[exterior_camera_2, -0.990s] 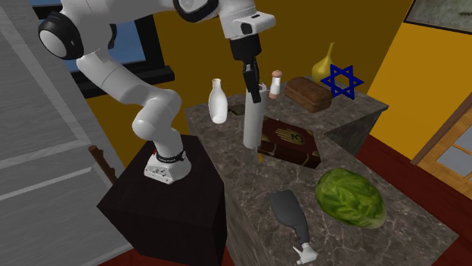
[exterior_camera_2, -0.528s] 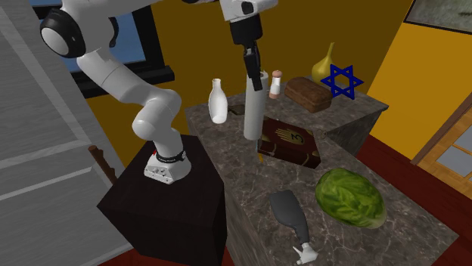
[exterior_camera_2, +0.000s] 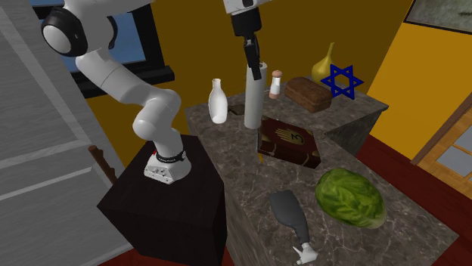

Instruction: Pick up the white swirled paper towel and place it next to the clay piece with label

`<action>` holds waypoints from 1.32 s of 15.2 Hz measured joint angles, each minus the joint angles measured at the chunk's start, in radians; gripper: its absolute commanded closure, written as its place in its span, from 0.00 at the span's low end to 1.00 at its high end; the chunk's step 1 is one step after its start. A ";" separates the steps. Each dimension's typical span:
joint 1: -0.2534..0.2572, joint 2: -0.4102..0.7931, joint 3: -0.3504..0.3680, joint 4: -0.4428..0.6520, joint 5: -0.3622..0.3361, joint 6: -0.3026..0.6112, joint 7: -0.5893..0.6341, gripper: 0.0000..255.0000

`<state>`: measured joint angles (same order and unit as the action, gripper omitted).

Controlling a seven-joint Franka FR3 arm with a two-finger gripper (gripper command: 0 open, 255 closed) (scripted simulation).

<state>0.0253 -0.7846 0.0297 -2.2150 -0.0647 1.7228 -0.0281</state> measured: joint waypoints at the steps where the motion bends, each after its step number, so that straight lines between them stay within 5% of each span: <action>1: 0.005 -0.006 0.019 -0.010 0.008 0.003 0.021 1.00; 11: 0.060 -0.014 0.243 -0.077 0.104 0.053 0.252 1.00; 20: 0.079 0.088 0.465 -0.024 0.167 0.106 0.467 1.00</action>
<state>0.1039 -0.6963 0.4946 -2.2390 0.1026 1.8286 0.4390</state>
